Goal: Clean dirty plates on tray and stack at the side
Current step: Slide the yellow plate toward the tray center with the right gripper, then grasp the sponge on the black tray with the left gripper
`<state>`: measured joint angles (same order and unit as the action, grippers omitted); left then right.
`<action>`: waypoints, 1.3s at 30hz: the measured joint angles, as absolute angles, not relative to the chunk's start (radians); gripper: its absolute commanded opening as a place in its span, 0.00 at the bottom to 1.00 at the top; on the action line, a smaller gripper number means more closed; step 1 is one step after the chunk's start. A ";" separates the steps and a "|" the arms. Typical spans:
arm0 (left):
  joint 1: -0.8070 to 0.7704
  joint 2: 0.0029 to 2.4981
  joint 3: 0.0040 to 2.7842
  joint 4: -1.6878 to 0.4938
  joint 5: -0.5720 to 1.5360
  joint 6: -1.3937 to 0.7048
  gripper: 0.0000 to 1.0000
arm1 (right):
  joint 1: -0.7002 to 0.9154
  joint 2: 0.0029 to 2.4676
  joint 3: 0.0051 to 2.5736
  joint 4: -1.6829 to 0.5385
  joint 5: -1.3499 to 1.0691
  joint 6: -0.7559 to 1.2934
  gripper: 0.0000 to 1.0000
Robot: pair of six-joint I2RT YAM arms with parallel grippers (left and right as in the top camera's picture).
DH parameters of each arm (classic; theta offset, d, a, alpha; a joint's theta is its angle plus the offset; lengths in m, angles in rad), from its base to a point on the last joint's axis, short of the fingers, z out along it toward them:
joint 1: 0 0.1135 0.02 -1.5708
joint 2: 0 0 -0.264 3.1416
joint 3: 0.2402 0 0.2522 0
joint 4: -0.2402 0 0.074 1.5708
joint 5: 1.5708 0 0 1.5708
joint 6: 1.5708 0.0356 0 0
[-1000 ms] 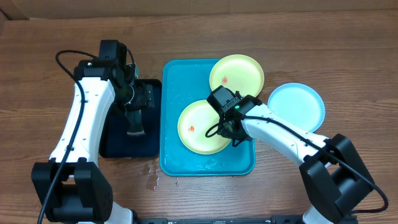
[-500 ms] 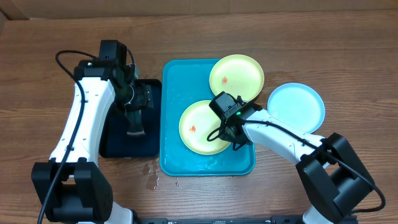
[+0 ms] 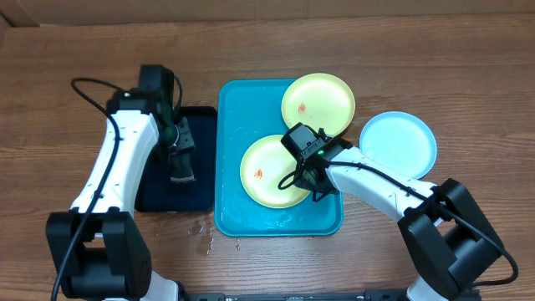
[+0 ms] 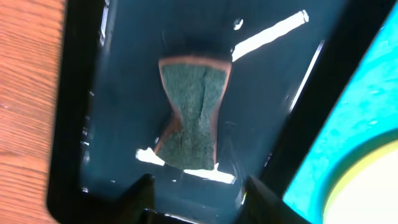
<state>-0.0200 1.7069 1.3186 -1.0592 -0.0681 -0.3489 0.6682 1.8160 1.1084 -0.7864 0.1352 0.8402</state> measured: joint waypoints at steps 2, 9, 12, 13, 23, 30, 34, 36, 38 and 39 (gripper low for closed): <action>-0.020 1.708 1.277 -1.027 -0.065 -0.362 0.31 | 0.668 1.816 1.108 -0.786 0.136 0.840 0.07; -0.020 1.716 1.161 -0.882 -0.064 -0.363 0.42 | 0.668 1.816 1.108 -0.786 0.136 0.838 0.08; -0.020 1.718 1.143 -0.846 -0.064 -0.356 0.41 | 0.668 1.816 1.108 -0.787 0.137 0.838 0.09; -0.020 1.718 1.140 -0.838 -0.064 -0.348 0.40 | 0.668 1.816 1.108 -0.786 0.137 0.838 0.09; -0.020 1.718 1.138 -0.806 -0.064 -0.311 0.37 | 0.668 1.816 1.108 -0.786 0.138 0.837 0.10; -0.020 1.718 1.122 -0.770 -0.064 -0.310 0.36 | 0.668 1.816 1.108 -0.786 0.138 0.838 0.10; -0.020 1.718 1.082 -0.737 -0.067 -0.311 0.35 | 0.668 1.816 1.108 -0.786 0.138 0.837 0.11; -0.020 1.719 1.067 -0.722 -0.079 -0.311 0.35 | 0.668 1.816 1.108 -0.786 0.138 0.838 0.11; -0.020 1.719 1.059 -0.712 -0.088 -0.311 0.34 | 0.668 1.816 1.108 -0.786 0.138 0.838 0.11; -0.020 1.719 1.057 -0.710 -0.088 -0.311 0.34 | 0.668 1.816 1.108 -0.786 0.138 0.838 0.11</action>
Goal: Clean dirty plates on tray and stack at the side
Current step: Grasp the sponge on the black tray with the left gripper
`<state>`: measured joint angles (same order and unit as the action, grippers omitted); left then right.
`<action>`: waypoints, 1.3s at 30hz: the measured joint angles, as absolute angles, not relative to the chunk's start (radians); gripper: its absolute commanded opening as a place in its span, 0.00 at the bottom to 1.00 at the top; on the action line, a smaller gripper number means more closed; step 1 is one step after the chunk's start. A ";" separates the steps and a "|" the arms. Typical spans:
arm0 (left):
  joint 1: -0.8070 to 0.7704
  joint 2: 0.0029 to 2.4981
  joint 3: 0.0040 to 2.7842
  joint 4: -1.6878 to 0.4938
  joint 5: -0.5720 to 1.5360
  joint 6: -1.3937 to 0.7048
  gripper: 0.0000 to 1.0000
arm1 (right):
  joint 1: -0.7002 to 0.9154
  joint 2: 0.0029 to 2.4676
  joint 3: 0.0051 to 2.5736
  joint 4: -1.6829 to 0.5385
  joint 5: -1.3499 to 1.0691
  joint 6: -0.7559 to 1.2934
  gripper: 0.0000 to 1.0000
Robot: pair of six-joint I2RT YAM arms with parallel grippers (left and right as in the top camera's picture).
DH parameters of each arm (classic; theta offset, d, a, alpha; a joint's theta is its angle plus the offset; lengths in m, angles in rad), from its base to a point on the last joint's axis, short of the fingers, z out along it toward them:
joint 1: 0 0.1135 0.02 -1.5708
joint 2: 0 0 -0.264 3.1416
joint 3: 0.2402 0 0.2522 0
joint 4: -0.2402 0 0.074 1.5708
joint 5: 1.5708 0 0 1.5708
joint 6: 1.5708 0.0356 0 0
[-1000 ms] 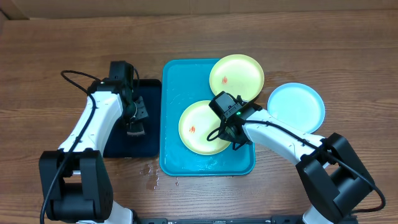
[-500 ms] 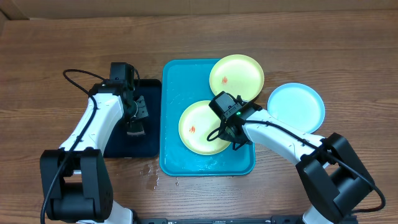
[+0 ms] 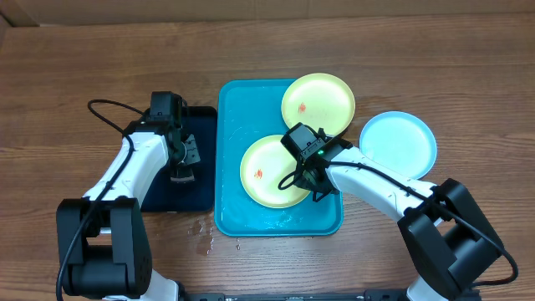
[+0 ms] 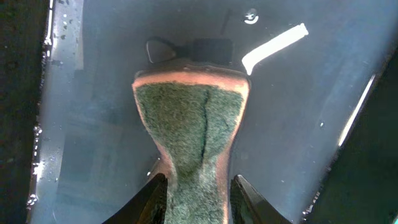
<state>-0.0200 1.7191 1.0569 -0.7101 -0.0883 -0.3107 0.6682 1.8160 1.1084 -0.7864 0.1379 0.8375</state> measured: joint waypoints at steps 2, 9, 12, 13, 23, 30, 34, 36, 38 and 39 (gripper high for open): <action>-0.020 1.719 1.056 -0.709 -0.091 -0.310 0.33 | 0.668 1.816 1.108 -0.786 0.138 0.837 0.11; -0.020 1.719 1.021 -0.651 -0.092 -0.311 0.29 | 0.668 1.816 1.108 -0.786 0.138 0.837 0.11; -0.020 1.719 1.007 -0.640 -0.095 -0.307 0.29 | 0.668 1.816 1.108 -0.786 0.138 0.837 0.11; -0.020 1.719 1.004 -0.638 -0.095 -0.308 0.29 | 0.668 1.816 1.108 -0.786 0.138 0.838 0.11; -0.020 1.719 0.956 -0.581 -0.099 -0.304 0.04 | 0.668 1.816 1.108 -0.786 0.138 0.837 0.11; -0.020 1.719 0.935 -0.546 -0.111 -0.269 0.04 | 0.668 1.816 1.108 -0.787 0.138 0.837 0.11; -0.020 1.720 0.986 -0.634 -0.128 -0.220 0.04 | 0.668 1.816 1.108 -0.787 0.138 0.837 0.11; -0.020 1.721 1.025 -0.681 -0.137 -0.194 0.04 | 0.668 1.816 1.108 -0.787 0.138 0.838 0.11; -0.020 1.721 1.065 -0.704 -0.143 -0.175 0.04 | 0.668 1.816 1.108 -0.786 0.138 0.837 0.11; -0.020 1.721 1.081 -0.705 -0.144 -0.170 0.04 | 0.668 1.816 1.108 -0.787 0.138 0.838 0.11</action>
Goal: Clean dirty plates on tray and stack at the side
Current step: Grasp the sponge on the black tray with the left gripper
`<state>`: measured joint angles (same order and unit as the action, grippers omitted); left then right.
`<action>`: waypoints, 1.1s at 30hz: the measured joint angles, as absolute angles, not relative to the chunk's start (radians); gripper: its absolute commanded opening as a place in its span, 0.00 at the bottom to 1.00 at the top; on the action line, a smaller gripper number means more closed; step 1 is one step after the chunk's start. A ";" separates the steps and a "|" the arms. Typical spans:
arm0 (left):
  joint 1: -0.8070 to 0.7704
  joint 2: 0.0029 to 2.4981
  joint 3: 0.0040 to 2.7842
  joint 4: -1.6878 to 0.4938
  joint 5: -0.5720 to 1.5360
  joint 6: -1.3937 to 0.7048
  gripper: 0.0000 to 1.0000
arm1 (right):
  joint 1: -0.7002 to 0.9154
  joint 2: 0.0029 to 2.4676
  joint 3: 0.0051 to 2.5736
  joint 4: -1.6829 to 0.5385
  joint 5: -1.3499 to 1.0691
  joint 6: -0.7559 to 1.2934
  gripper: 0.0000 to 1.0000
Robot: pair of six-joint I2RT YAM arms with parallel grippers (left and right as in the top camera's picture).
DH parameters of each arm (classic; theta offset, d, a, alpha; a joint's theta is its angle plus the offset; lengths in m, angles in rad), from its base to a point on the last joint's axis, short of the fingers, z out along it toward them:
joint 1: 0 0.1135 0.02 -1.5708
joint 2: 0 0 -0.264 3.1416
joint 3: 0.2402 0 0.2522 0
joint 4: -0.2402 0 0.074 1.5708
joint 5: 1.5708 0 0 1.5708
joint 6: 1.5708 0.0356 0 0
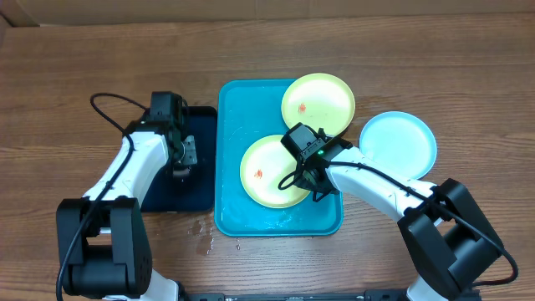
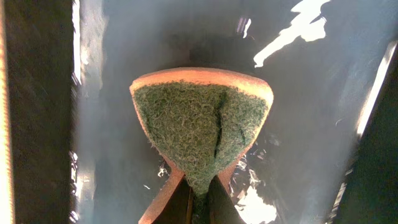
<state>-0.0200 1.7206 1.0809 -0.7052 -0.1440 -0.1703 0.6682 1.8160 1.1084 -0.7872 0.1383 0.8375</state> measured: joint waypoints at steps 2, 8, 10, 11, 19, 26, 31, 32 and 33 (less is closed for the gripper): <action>-0.020 1.721 1.095 -0.708 -0.147 -0.160 0.04 | 0.668 1.816 1.108 -0.787 0.138 0.838 0.11; -0.020 1.721 1.095 -0.718 -0.147 -0.154 0.04 | 0.668 1.816 1.108 -0.788 0.138 0.838 0.12; -0.020 1.721 1.089 -0.717 -0.147 -0.154 0.04 | 0.668 1.816 1.108 -0.787 0.138 0.838 0.12; -0.020 1.721 1.082 -0.716 -0.147 -0.154 0.04 | 0.668 1.816 1.108 -0.787 0.138 0.838 0.12; -0.020 1.722 0.972 -0.607 -0.147 -0.158 0.04 | 0.668 1.816 1.108 -0.787 0.138 0.837 0.12; -0.020 1.713 0.910 -0.524 -0.154 -0.165 0.04 | 0.668 1.816 1.108 -0.787 0.138 0.837 0.12; -0.020 1.713 0.934 -0.586 -0.154 -0.165 0.04 | 0.668 1.816 1.108 -0.787 0.139 0.838 0.12; -0.020 1.713 0.947 -0.618 -0.154 -0.165 0.04 | 0.668 1.816 1.108 -0.787 0.138 0.838 0.12; -0.020 1.713 0.957 -0.644 -0.154 -0.165 0.04 | 0.668 1.816 1.108 -0.787 0.138 0.838 0.12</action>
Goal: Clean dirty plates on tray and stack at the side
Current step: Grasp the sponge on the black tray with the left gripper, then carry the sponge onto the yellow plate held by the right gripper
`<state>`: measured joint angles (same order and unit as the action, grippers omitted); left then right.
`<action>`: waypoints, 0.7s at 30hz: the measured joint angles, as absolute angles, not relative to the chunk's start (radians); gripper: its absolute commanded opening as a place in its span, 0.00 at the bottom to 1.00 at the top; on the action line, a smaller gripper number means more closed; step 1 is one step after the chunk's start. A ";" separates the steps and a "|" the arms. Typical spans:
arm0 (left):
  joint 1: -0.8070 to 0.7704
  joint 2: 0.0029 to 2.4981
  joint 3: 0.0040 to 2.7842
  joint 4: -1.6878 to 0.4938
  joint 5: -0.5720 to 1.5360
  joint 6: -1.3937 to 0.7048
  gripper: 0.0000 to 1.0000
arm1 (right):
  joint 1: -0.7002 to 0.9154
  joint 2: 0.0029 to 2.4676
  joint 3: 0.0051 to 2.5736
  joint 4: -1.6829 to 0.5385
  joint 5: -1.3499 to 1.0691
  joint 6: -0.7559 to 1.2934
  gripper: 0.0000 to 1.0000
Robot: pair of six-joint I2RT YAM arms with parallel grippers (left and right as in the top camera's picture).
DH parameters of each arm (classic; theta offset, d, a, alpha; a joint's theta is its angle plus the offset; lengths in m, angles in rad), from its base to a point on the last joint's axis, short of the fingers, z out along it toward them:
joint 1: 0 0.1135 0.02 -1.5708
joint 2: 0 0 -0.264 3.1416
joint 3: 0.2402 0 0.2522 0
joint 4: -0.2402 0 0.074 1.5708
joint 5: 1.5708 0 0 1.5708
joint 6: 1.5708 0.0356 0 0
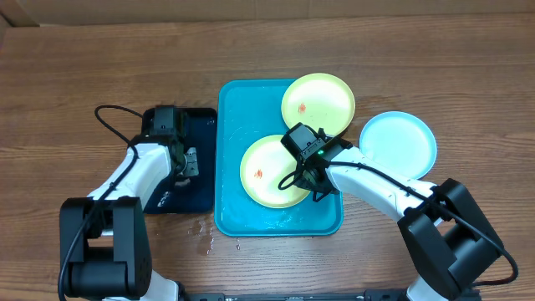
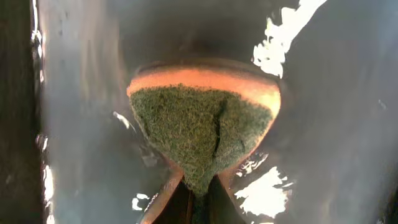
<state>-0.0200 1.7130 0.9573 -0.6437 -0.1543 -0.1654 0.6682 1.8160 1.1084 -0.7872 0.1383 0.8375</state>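
Note:
My left gripper (image 2: 199, 202) is shut on the green-faced orange sponge (image 2: 202, 127), pinching it to a fan low in the black water tray (image 2: 74, 93). Overhead, that gripper (image 1: 185, 163) is over the black tray (image 1: 196, 201). Two yellow dirty plates lie on the teal tray (image 1: 230, 213): one (image 1: 266, 171) in the middle with a red smear, one (image 1: 318, 102) at the far right corner. My right gripper (image 1: 316, 186) sits at the middle plate's right edge; its jaws are hidden.
A clean pale blue plate (image 1: 398, 144) lies on the wooden table right of the teal tray. Drops of water (image 1: 205, 234) mark the table by the teal tray's near left corner. Both arms' cables loop above the table.
My left gripper, still shut on the sponge, has shifted a little toward the near side of the black tray. The sponge now looks pressed into the rippling water. The right arm is unchanged.
At first my left gripper stood open above the sponge lying flat in the black tray. Then its fingers straddled the sponge's near end. After that it was shut, squeezing the sponge, and it stays shut now lower in the water. Plates and right arm never moved.

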 measured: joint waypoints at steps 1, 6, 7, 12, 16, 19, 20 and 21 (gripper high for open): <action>-0.020 1.713 0.971 -0.673 -0.154 -0.165 0.04 | 0.668 1.816 1.108 -0.787 0.138 0.837 0.12; -0.020 1.715 1.047 -0.727 -0.154 -0.166 0.04 | 0.668 1.816 1.108 -0.787 0.138 0.838 0.15; -0.020 1.715 1.057 -0.726 -0.154 -0.169 0.04 | 0.668 1.816 1.108 -0.787 0.138 0.838 0.16; -0.020 1.717 1.066 -0.726 -0.154 -0.184 0.04 | 0.668 1.816 1.108 -0.787 0.138 0.836 0.12; -0.020 1.718 1.049 -0.714 -0.154 -0.190 0.04 | 0.668 1.816 1.108 -0.785 0.138 0.837 0.04; -0.020 1.718 1.021 -0.707 -0.154 -0.193 0.04 | 0.668 1.815 1.109 -0.782 0.138 0.838 0.04; -0.020 1.720 1.015 -0.707 -0.154 -0.196 0.04 | 0.668 1.814 1.109 -0.782 0.138 0.838 0.04; -0.020 1.721 1.013 -0.708 -0.154 -0.196 0.04 | 0.668 1.814 1.109 -0.782 0.138 0.838 0.04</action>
<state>-0.0200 1.7206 1.0126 -0.7078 -0.1539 -0.1959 0.6682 1.8145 1.1088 -0.7818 0.1379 0.8379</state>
